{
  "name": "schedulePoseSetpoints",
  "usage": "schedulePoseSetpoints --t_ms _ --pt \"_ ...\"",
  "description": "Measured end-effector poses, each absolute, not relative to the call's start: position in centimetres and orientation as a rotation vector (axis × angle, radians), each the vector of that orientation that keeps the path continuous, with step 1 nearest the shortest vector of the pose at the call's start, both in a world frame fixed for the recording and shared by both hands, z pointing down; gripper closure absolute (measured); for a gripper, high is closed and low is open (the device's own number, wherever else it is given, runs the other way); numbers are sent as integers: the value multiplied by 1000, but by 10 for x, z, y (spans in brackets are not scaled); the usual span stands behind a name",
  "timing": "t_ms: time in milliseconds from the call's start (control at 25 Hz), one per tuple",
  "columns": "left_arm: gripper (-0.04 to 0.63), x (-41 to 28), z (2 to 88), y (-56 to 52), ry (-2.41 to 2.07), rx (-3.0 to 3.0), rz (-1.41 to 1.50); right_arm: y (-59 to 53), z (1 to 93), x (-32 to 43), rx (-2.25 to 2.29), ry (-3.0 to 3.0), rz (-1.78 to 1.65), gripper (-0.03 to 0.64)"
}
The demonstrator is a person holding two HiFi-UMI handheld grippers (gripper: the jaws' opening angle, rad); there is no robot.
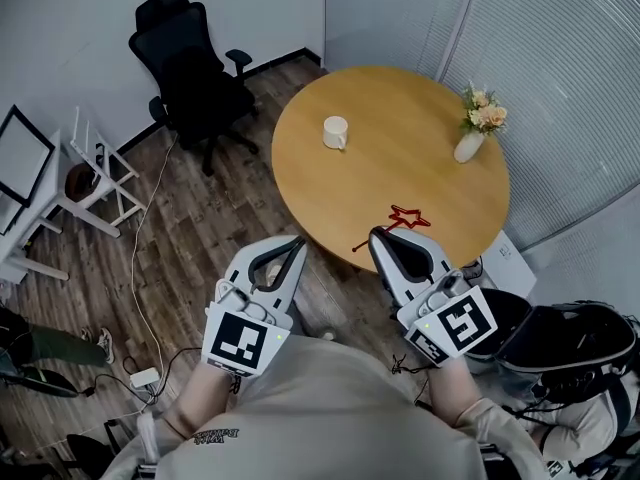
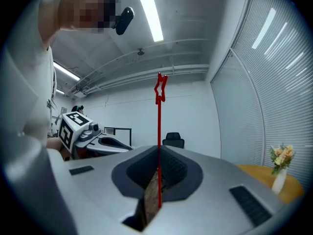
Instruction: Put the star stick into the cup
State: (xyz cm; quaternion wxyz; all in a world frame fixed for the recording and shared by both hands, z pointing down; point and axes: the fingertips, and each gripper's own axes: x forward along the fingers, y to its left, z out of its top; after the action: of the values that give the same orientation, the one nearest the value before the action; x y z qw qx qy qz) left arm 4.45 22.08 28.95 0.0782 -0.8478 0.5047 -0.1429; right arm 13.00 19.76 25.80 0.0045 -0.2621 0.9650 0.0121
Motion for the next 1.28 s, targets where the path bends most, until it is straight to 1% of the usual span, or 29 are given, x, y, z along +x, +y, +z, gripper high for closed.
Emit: schedulePoseSetpoints --t_ms 480,720,960,1280 --pt "574 38 333 152 1504 -2564 -442 129 304 121 -842 3006 23 586" --pt "574 1 322 94 1445 -2590 -463 73 293 84 -882 3031 -26 586" --pt "574 -20 316 48 1403 -2647 -424 27 297 59 -960 3050 -25 586" --pt "572 -48 304 -20 1293 -2712 -417 -32 279 31 -1090 3011 -30 586"
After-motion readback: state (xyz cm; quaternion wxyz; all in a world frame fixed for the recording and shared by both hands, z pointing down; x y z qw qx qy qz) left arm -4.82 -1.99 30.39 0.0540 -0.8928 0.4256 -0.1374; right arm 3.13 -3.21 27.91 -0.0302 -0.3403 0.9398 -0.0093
